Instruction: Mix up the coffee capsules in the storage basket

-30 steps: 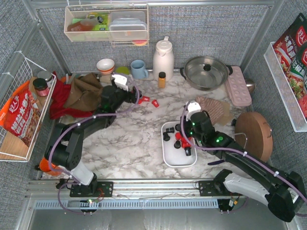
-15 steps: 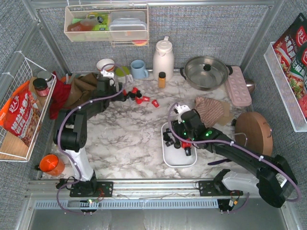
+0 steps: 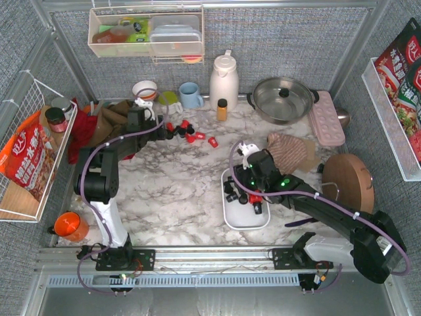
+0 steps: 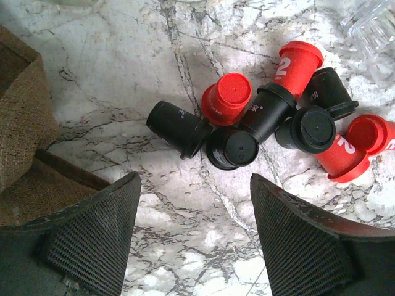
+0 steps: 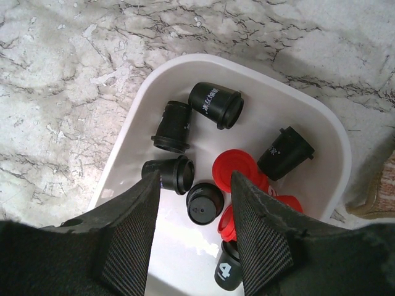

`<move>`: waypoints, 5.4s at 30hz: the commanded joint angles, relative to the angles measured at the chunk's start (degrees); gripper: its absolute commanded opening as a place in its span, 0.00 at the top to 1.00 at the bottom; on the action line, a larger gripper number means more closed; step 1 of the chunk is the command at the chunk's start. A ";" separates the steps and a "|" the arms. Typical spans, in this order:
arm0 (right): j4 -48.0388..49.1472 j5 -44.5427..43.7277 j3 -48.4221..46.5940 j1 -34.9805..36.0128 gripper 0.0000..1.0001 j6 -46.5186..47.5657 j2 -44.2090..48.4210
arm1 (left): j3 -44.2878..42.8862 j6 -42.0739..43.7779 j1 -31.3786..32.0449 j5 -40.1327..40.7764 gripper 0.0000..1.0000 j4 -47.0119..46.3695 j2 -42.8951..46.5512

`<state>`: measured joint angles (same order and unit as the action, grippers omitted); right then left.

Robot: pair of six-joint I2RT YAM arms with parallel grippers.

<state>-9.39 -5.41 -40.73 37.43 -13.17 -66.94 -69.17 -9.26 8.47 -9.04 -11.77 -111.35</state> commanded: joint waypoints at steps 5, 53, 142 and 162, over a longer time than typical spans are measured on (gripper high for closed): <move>0.50 1.54 -1.19 -0.03 0.47 0.36 0.42 | -0.56 0.28 -0.47 -0.46 0.20 -4.06 -2.15; 0.78 2.15 1.29 -0.01 0.47 0.56 2.59 | -21.83 -2.96 0.87 9.73 0.51 20.74 -15.78; 26.52 13.98 0.56 1.90 0.49 -17.27 2.00 | 35.68 40.27 32.49 -36.23 0.56 -34.96 32.78; 13.91 0.74 1.14 1.95 0.83 -10.48 7.21 | 35.14 33.43 32.49 -24.34 0.01 -34.79 33.55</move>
<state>12.40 4.01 -38.76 39.40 -28.80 -61.39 -33.63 28.27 40.97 -40.58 -44.93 -78.52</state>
